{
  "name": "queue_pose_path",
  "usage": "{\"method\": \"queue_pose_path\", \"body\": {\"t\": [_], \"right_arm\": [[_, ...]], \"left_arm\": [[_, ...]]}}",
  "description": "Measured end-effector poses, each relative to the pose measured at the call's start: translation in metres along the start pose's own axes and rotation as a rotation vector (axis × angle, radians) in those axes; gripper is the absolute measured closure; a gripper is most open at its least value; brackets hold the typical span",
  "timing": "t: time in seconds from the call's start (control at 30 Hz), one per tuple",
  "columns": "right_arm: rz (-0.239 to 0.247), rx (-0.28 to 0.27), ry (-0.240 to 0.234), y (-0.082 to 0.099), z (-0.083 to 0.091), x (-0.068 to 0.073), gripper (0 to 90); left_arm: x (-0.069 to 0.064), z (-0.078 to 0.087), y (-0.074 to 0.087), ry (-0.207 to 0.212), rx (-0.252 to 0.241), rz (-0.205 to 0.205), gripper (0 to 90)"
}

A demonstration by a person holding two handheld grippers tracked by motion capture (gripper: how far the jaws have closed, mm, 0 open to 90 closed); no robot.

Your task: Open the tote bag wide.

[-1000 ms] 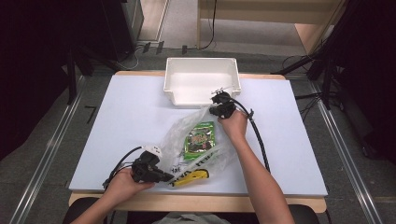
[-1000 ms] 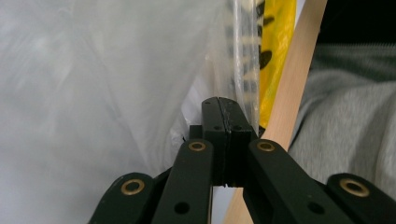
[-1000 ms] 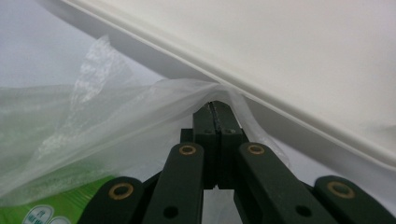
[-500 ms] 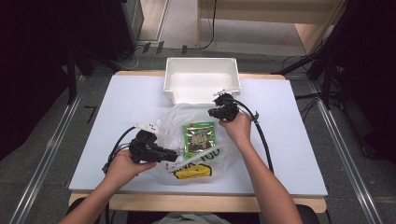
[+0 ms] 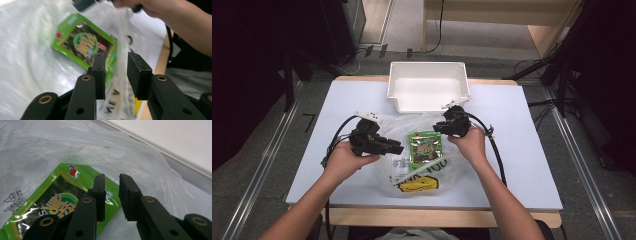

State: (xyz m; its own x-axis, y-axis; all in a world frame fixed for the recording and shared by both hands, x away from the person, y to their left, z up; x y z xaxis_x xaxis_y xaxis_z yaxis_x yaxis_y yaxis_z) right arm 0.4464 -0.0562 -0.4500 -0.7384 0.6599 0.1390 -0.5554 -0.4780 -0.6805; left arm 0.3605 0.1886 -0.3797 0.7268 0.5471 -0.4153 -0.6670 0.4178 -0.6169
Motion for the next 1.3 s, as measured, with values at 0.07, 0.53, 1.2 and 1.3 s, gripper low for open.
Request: {"method": "queue_pose_path", "body": {"t": [0.07, 0.53, 1.2, 1.3], "right_arm": [[0.011, 0.003, -0.002, 0.002, 0.002, 0.003, 74.5], [0.016, -0.006, -0.031, 0.019, 0.023, 0.010, 86.5], [0.018, -0.016, -0.022, 0.037, 0.030, 0.016, 90.0], [0.015, -0.014, -0.024, 0.040, 0.029, 0.016, 90.0]], "left_arm": [[0.005, 0.001, -0.011, -0.006, -0.016, 0.001, 75.8], [0.024, -0.024, -0.070, -0.093, 0.022, -0.032, 90.0], [0.057, -0.091, -0.074, -0.133, 0.088, -0.039, 90.0], [0.065, -0.098, -0.068, -0.121, 0.083, -0.021, 90.0]]}}
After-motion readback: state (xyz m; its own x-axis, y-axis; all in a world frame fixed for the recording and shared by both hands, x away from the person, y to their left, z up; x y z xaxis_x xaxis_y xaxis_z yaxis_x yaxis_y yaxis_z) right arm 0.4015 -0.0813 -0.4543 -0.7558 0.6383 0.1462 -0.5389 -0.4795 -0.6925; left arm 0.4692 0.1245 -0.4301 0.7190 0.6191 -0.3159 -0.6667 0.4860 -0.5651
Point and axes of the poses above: each handheld gripper's, and its own axes: z roughly backward along the jaws, y roughly out of its underside, x roughly to its left, the point moved 3 cm from there along -z, roughly forward along the jaws, and after that the axes turned 5 degrees about z, right-handed, at the moved point
